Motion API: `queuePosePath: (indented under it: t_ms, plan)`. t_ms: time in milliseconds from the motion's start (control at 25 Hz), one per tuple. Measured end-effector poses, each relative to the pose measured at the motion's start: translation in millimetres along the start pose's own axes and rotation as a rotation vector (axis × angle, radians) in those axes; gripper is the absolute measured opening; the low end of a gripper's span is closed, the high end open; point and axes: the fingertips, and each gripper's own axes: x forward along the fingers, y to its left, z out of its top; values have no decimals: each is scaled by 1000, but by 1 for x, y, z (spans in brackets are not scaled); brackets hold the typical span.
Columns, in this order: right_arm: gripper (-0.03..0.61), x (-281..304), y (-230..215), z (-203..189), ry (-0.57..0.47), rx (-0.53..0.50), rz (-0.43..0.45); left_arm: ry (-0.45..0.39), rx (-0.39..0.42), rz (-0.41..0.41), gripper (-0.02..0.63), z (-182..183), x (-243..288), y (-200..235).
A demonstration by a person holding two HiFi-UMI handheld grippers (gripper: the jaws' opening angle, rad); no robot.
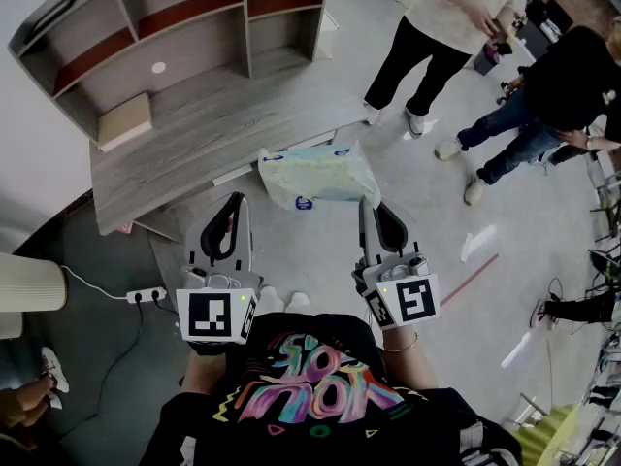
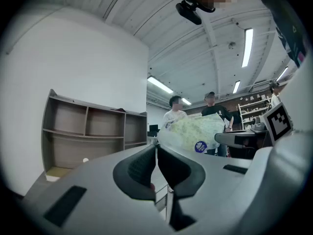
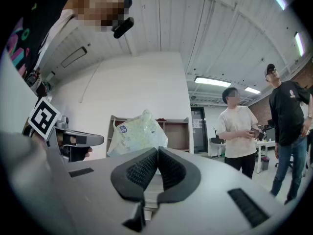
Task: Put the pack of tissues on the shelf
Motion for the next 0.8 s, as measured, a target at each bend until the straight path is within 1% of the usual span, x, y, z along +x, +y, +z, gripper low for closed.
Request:
queuePosePath:
  t_ms: [160, 560, 800]
  plan:
    - [17, -2, 0, 0, -20, 32, 1, 1, 3, 5, 32, -2, 0, -1]
    - [17, -1, -5, -5, -15, 34, 45, 1, 3, 60, 32, -6, -7, -3]
    - [17, 0, -8, -11, -26, 48, 42, 3, 10, 81, 32, -9, -10, 0]
